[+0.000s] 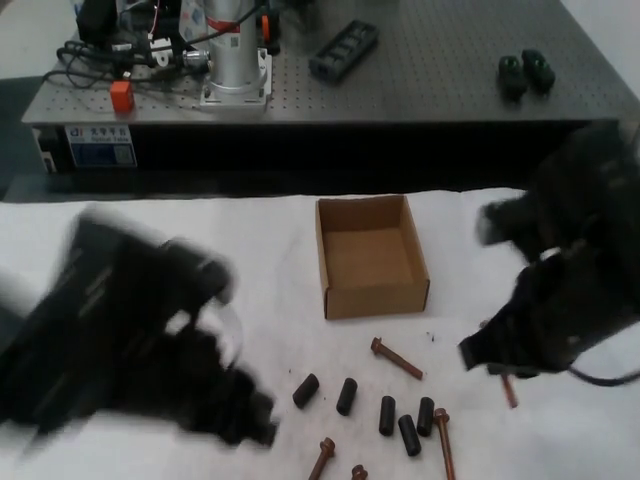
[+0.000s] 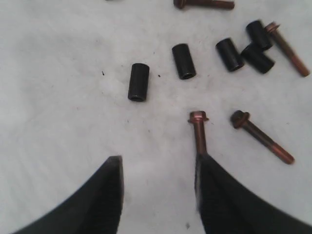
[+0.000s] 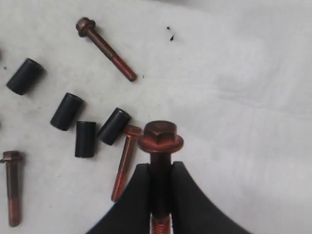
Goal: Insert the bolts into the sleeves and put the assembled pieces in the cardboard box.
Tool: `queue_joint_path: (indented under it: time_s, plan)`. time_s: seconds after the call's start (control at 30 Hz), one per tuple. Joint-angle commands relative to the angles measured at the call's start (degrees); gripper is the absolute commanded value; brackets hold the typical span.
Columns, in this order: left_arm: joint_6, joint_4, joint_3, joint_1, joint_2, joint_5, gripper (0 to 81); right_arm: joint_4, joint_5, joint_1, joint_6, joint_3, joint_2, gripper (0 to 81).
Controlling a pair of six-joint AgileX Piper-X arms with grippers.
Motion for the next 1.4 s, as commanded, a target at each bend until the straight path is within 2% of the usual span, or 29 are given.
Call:
queue_joint_path:
  time_s: [0.0,0.13,0.3,0.47,1.1,1.13,1.2,1.27,1.3,1.37]
  plan:
    - [5.09,7.00,-8.37,0.17,7.40,-0.33,34.8,8.88,-0.77,-0.19,-0.48,-0.34,-13.78,1.6]
    - [6.27,16.22,-24.01,0.17,19.52,-0.33,34.8,10.26,-0.77,-0.19,-0.21,-0.22,-20.90,1.6]
    - [7.60,20.61,-32.49,-0.27,26.66,-0.33,34.8,10.27,-0.77,-0.19,-0.09,-0.25,-24.53,1.6]
    - [12.26,23.70,-33.48,-1.92,30.10,-4.92,34.8,10.52,-1.00,-0.19,-0.26,-0.25,-24.69,1.6]
    - [11.89,20.09,-33.53,-3.87,35.67,-2.67,34.3,10.52,-1.00,-0.19,-0.72,-0.25,-24.69,1.6]
    - [11.89,20.11,-33.53,-3.97,35.78,-2.67,32.0,10.52,-1.00,-0.19,-0.72,-0.25,-24.69,1.6]
    - [11.89,21.17,-33.53,-4.00,35.99,-2.67,22.3,10.52,-1.00,-0.19,-0.72,-0.25,-24.69,1.6]
    - [11.89,22.85,-33.53,-4.00,35.97,-2.67,5.9,10.52,-1.00,-0.19,-0.72,-0.25,-24.69,1.6]
    - [11.89,23.32,-33.53,-4.00,35.97,-2.67,0.8,10.52,-1.00,-0.19,-0.72,-0.25,-24.69,1.6]
    - [12.14,23.87,-33.65,-4.00,35.97,-2.67,0.3,10.38,-1.00,-0.19,-0.71,-0.25,-24.69,1.6]
